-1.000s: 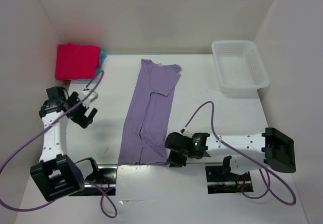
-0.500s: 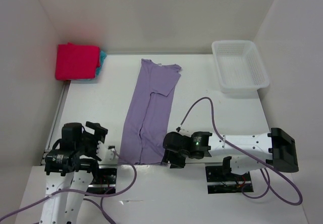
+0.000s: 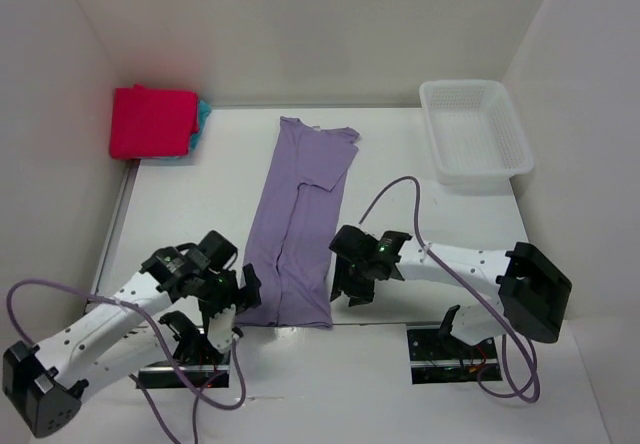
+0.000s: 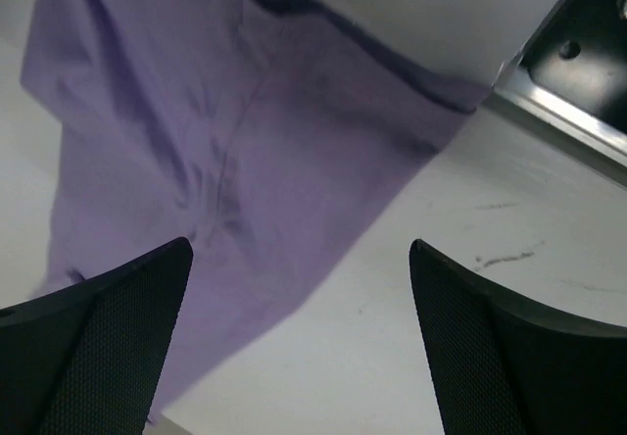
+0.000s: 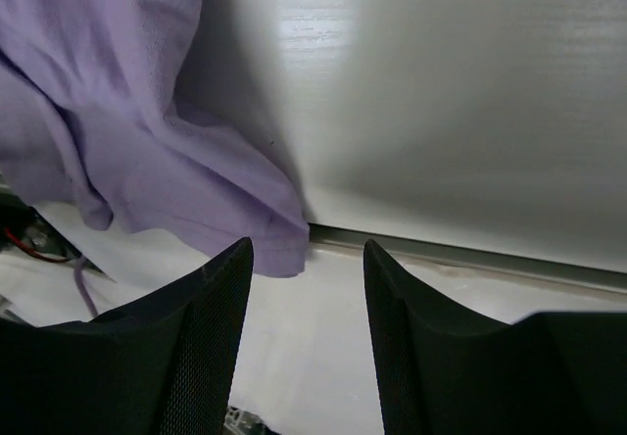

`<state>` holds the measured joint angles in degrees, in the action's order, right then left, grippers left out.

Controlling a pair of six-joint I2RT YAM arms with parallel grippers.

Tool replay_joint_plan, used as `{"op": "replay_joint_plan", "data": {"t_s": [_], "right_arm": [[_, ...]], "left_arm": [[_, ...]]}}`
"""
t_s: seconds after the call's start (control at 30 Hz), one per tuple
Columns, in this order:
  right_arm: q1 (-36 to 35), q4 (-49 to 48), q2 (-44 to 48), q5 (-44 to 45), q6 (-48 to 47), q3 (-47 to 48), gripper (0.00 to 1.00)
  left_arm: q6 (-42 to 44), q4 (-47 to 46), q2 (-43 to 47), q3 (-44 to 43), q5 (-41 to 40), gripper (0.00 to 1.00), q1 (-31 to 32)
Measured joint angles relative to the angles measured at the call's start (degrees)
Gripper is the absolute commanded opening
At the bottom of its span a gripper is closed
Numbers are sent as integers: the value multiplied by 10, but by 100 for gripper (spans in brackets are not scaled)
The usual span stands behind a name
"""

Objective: Fold and stack the t-shirts
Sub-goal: Rotate the tshirt 90 degrees

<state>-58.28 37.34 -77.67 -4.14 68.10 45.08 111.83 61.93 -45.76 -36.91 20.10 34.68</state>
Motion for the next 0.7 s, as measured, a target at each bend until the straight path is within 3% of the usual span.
{"op": "replay_joint_plan", "data": {"t_s": [0.2,0.33,0.7], "right_arm": [[23,-14,-10,-17,-57,0,56],[40,-26,-16,-27,-81,0,56],[59,-69,-82,-51,-111,0,56]], "left_arm": [[7,-26,-29,26,-40,91,159],[7,-34,-30,40,-83,67,228],[9,-10,-104,42,-161,69,251]]}}
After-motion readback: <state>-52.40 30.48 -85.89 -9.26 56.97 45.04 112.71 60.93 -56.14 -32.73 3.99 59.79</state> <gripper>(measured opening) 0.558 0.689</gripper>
